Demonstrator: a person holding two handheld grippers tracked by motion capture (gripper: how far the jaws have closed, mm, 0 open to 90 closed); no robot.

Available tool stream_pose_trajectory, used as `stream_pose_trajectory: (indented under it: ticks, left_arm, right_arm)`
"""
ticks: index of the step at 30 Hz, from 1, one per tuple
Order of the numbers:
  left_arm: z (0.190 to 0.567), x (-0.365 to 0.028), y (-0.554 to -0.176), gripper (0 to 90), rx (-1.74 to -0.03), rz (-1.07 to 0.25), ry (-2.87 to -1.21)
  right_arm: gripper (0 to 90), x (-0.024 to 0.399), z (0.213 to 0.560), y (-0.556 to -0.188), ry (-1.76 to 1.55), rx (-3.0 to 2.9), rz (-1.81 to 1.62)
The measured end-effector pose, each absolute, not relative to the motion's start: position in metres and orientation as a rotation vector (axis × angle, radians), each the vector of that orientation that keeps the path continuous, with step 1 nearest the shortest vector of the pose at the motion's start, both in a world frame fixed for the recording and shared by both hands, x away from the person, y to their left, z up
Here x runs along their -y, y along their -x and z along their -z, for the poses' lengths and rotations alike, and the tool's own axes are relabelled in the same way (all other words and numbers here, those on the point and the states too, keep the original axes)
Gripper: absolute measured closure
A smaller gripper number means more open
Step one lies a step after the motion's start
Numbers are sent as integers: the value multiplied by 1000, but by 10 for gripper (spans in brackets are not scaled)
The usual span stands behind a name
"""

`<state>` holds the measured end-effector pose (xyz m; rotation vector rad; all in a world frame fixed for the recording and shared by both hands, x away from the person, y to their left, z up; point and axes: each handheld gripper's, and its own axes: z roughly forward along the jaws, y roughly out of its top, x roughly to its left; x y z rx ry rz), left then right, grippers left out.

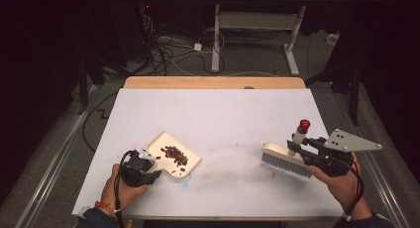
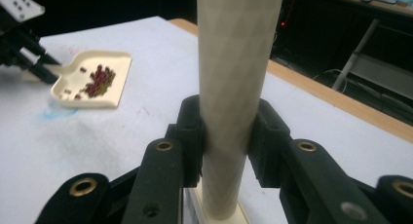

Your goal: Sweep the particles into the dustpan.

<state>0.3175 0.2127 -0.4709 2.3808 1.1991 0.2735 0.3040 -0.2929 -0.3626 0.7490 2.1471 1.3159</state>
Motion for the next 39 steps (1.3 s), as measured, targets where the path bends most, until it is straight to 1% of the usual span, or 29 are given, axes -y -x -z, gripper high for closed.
stream_pose_trajectory:
  ticks: [18,25,35,39]
  left_arm:
    - [474,-225,-328,638,-1302,-319,-2300]
    - [475,-230,-333,638,-1372,-337,-2251]
    - [476,-232,-345,638,-1476,-364,-2183]
    - [477,-231,-348,637,-1534,-369,-2120]
  right_arm:
    - [705,292,365,-307,-700,-2269,-1293]
    - [704,291,366,-312,-702,-2281,-1312]
    - [705,275,368,-325,-644,-2355,-1341]
    - [705,272,368,-329,-633,-2382,-1350]
